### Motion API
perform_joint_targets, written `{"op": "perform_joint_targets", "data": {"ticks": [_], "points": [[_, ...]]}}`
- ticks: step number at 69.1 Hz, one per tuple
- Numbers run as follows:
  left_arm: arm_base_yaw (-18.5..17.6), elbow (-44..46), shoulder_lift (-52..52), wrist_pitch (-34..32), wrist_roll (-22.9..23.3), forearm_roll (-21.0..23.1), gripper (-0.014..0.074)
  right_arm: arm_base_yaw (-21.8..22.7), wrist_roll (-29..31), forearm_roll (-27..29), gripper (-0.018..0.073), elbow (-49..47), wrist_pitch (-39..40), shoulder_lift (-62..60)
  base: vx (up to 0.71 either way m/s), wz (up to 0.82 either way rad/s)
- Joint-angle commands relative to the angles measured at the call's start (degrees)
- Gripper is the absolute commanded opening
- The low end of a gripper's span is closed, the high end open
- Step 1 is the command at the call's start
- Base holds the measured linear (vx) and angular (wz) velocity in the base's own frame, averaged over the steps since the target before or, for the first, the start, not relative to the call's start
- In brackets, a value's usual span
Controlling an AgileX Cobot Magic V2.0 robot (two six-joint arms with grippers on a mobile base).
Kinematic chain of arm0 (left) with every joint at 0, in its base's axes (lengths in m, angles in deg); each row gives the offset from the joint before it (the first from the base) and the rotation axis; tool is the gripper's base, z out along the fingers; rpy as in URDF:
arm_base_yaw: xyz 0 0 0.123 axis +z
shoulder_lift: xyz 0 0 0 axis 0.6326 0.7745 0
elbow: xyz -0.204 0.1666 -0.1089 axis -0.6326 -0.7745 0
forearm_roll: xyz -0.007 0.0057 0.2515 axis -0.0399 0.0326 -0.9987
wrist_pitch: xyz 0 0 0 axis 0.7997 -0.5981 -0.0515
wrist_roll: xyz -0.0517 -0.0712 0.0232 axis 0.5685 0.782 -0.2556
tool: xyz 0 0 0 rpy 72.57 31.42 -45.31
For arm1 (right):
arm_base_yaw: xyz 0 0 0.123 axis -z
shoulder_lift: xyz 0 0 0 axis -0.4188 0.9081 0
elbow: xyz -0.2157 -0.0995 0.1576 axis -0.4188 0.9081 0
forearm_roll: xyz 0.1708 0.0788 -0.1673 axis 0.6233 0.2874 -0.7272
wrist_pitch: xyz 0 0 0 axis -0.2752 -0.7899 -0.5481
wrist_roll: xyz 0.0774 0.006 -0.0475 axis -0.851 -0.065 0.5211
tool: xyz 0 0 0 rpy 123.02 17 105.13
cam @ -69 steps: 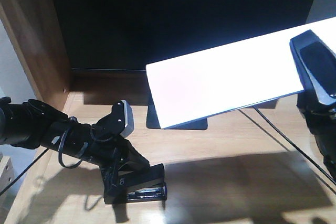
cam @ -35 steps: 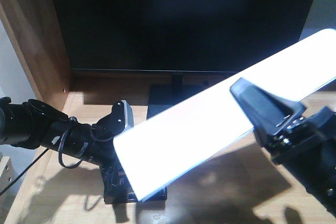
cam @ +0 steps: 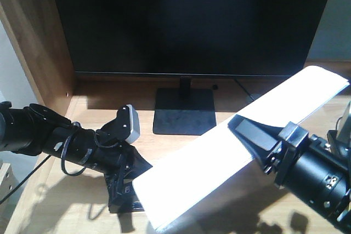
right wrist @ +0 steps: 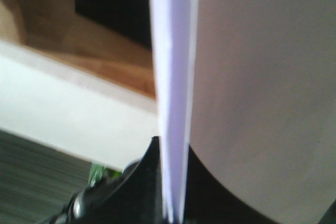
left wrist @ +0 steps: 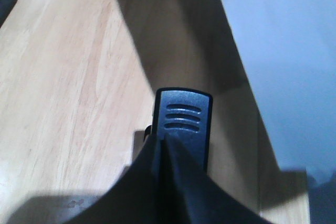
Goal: Grab stapler and paper to desk for stapling
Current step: 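Lower the white paper with the right gripper toward the desk, then lay the paper flat on the desk beside the stapler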
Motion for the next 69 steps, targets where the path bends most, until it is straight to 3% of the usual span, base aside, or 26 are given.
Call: {"op": "perform_joint_targets", "data": {"ticks": [1,9,14,25,36,49,56,69], "points": [[-0.2,1.4,-2.2,2.4,-0.1,2.8,-0.0006,4.3,0.2,-0.3,-0.0003,-1.6,5.3,-0.3,0.0,0.0],[-0.2,1.4,-2.2,2.4,-0.1,2.8,-0.0006,9.9,-2.0,-2.4,-0.0003,-1.6,6.5,-0.3,0.0,0.0],[-0.2,1.4,-2.2,2.4,-0.1,2.8,-0.0006,13.8,-5.2,-7.2,-0.0003,-1.6,6.7,-0.3,0.0,0.0],[-0.2,1.4,-2.2,2.4,-0.1,2.8,-0.0006,23.6,-18.5,-25.3,-0.0003,-1.6,10.3,1.2,0.0,0.0],[-0.2,1.4,-2.2,2.4,-0.1,2.8,-0.0006,36.1,-34.1,-45.4,-0.0003,-1.9,26.5,7.5,0.0,0.0],[-0.2,1.4,-2.2,2.4,-0.1,2.8,-0.0006,50.5,-37.3,-58.9,-0.0003,-1.9,47.9,18.0,0.0,0.0],[-0.2,1.4,-2.2,2.4,-0.1,2.8,-0.0006,53.2,-38.3,-64.3,-0.0003,-1.9,47.9,21.0,0.0,0.0],[-0.2,1.4,-2.2,2.4,-0.1,2.8,-0.0006,53.0,-37.7,-72.0,-0.0003,-1.9,47.9,24.4,0.0,0.0]]}}
